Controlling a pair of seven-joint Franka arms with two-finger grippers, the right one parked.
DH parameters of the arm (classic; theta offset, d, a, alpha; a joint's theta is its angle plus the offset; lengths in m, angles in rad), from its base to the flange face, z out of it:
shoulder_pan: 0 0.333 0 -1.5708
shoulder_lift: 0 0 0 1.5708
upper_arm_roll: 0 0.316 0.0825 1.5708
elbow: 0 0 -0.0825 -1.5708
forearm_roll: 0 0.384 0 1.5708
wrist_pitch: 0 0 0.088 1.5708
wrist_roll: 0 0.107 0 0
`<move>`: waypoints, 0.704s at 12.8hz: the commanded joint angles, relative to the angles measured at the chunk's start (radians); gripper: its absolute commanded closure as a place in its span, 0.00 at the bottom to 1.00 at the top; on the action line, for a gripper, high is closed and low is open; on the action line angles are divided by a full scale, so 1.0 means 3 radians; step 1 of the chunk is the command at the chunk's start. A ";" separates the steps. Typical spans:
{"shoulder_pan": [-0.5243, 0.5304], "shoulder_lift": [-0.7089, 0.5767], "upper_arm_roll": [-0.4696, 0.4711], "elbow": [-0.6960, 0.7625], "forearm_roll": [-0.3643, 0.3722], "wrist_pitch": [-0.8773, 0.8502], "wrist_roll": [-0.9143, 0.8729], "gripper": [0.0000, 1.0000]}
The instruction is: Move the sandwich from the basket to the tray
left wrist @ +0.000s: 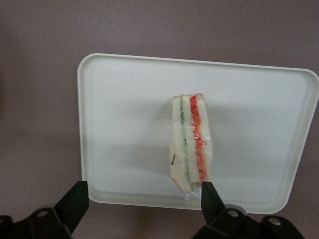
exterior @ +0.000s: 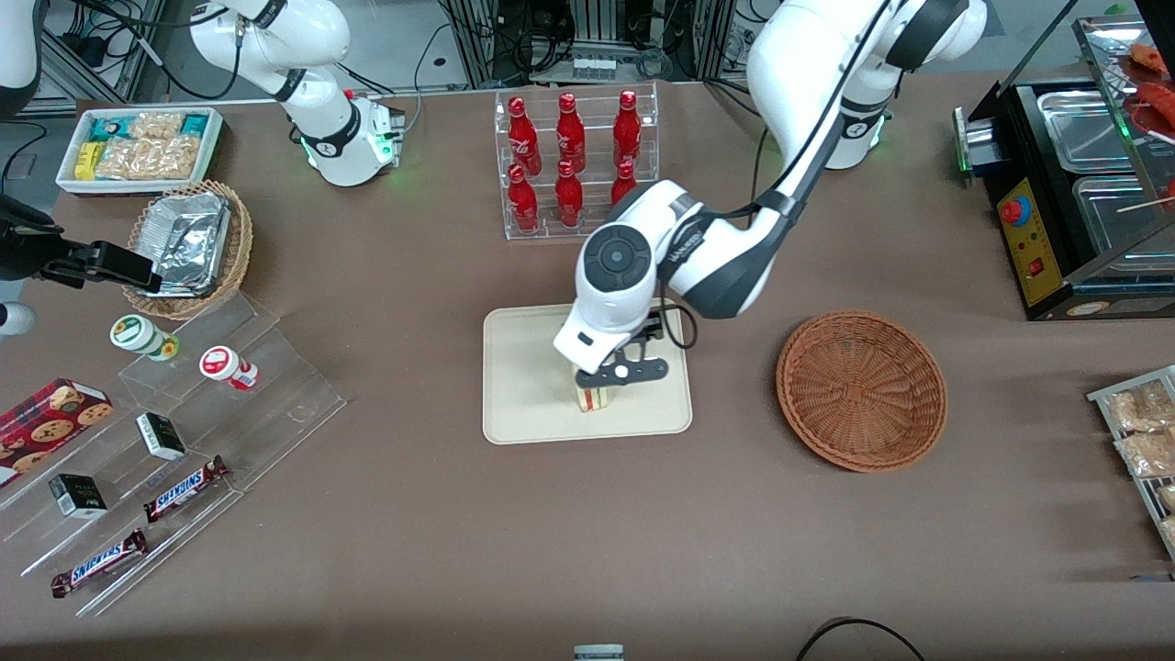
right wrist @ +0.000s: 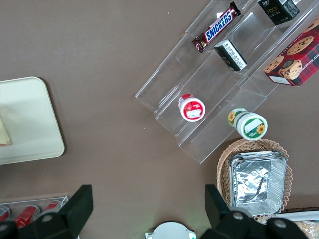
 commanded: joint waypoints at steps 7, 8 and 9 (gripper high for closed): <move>0.0816 -0.0819 0.0031 -0.0906 0.0132 -0.0089 0.1170 0.00; 0.0903 -0.0880 0.0026 -0.0978 0.0132 -0.0089 0.1303 0.00; 0.1005 -0.0967 0.0026 -0.1080 0.0137 -0.0084 0.1456 0.00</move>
